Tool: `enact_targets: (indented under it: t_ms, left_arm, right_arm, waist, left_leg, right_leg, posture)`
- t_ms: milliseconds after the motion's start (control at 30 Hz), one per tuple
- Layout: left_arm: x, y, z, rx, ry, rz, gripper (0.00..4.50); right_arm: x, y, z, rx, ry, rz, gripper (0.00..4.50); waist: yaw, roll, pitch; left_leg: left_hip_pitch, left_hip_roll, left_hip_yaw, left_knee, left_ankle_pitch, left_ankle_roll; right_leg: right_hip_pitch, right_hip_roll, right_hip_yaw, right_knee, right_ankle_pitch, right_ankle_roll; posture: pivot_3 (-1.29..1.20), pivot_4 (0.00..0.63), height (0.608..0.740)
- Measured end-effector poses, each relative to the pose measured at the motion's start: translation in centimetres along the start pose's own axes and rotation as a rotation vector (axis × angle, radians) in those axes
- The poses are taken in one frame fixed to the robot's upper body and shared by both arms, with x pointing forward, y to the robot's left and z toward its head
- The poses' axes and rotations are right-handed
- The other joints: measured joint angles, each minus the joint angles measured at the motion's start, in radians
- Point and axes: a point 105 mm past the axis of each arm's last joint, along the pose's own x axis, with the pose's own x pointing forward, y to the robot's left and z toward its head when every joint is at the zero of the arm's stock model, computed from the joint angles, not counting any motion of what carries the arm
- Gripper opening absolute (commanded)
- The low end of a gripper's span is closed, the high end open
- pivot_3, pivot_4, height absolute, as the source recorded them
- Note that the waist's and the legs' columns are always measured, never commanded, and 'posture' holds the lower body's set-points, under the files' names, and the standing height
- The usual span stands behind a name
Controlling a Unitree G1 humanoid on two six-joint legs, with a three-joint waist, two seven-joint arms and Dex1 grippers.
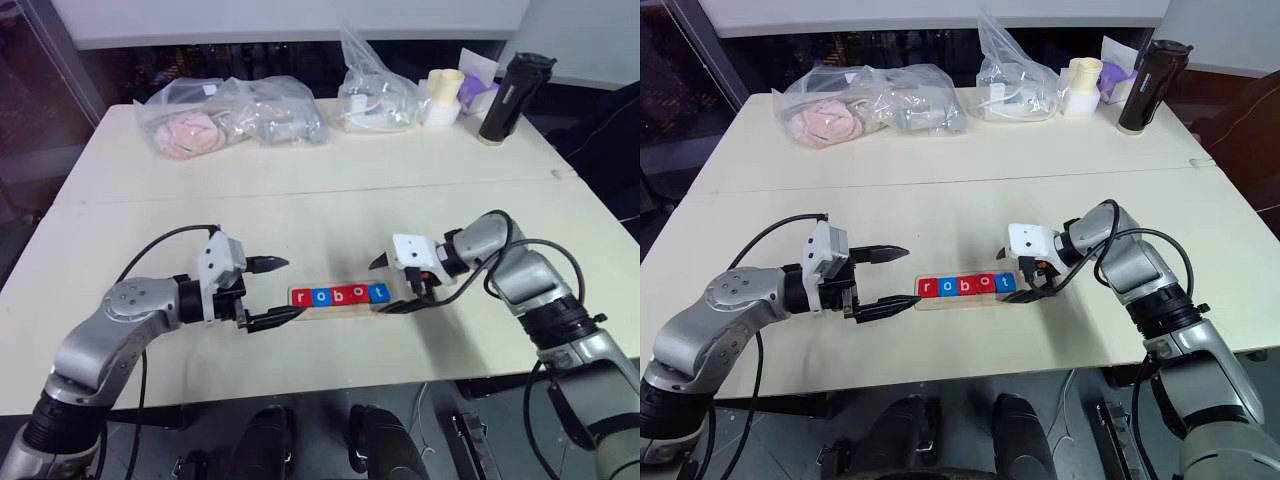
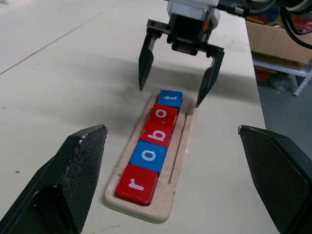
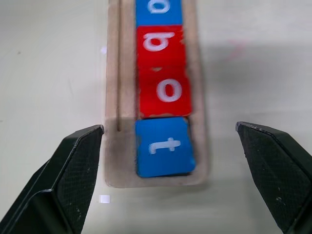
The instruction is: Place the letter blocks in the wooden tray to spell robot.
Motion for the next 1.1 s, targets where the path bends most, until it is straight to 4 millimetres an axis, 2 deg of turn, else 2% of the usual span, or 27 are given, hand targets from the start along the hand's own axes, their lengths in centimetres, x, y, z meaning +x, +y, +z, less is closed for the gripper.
enact_targets:
  t_ms: [167, 567, 867, 1100]
  left_arm:
    - [0.0, 0.0, 0.0, 0.001, -0.001, -0.004, 4.50]
    - [0.1, 0.0, 0.4, 0.015, -0.006, -0.015, 4.50]
    - [0.1, 0.0, 0.4, 0.015, -0.006, -0.014, 4.50]
    - [0.1, 0.0, 0.3, 0.009, -0.003, -0.014, 4.50]
  right_arm:
    - [-0.9, -0.7, -0.2, -0.014, 0.010, -0.062, 4.48]
    - [-0.5, -0.7, -1.5, 0.025, 0.013, -0.072, 4.48]
    - [0.3, -0.8, -1.3, 0.021, -0.007, -0.078, 4.48]
    - [0.2, -0.7, -0.9, 0.015, -0.007, -0.070, 4.48]
  waist:
    - [0.000, 0.000, 0.000]
    - [0.000, 0.000, 0.000]
    - [0.000, 0.000, 0.000]
    - [0.000, 0.000, 0.000]
  left_leg:
    - [0.000, 0.000, 0.000, 0.000, 0.000, 0.000]
    - [0.000, 0.000, 0.000, 0.000, 0.000, 0.000]
    - [0.000, 0.000, 0.000, 0.000, 0.000, 0.000]
    - [0.000, 0.000, 0.000, 0.000, 0.000, 0.000]
  right_leg:
    - [0.000, 0.000, 0.000, 0.000, 0.000, 0.000]
    - [0.000, 0.000, 0.000, 0.000, 0.000, 0.000]
    - [0.000, 0.000, 0.000, 0.000, 0.000, 0.000]
    - [0.000, 0.000, 0.000, 0.000, 0.000, 0.000]
  posture:
    - [0.00, 0.150, 0.740]
    - [0.00, 0.150, 0.740]
    - [0.00, 0.150, 0.740]
    - [0.00, 0.150, 0.740]
